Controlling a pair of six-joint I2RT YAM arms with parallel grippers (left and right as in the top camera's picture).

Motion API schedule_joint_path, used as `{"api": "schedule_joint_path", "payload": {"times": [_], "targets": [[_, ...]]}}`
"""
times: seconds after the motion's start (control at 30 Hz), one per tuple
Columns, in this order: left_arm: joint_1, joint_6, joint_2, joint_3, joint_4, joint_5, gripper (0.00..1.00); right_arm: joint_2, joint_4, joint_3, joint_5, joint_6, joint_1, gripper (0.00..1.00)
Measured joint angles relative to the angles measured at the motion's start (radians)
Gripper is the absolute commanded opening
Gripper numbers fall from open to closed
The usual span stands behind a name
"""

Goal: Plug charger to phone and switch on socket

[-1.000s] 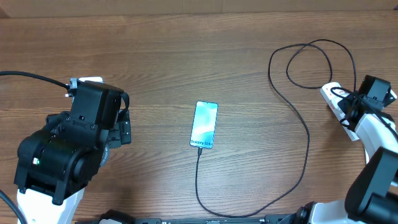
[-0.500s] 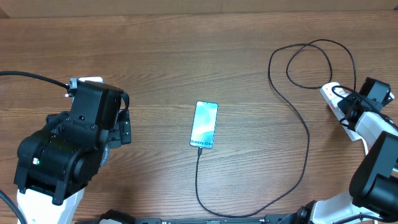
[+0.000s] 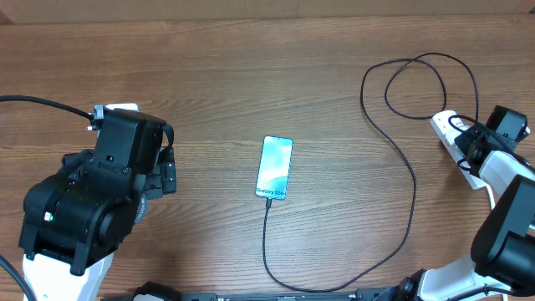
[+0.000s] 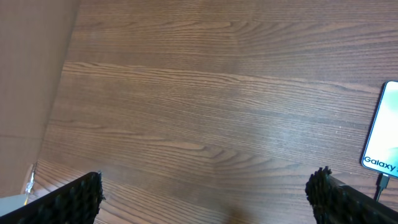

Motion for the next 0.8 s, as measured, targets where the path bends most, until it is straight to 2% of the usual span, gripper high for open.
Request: {"api": "schedule_joint_path", "payload": {"times": [0.5, 0.8], "targets": [[0.000, 0.000, 0.000, 0.000, 0.000, 0.000, 1.00, -0.001, -0.056, 0.014, -0.056, 0.000, -0.014, 0.04], [0.000, 0.000, 0.000, 0.000, 0.000, 0.000, 1.00, -0.028, -0.190, 0.035, -0.103, 0.002, -0.011, 0.04]]}}
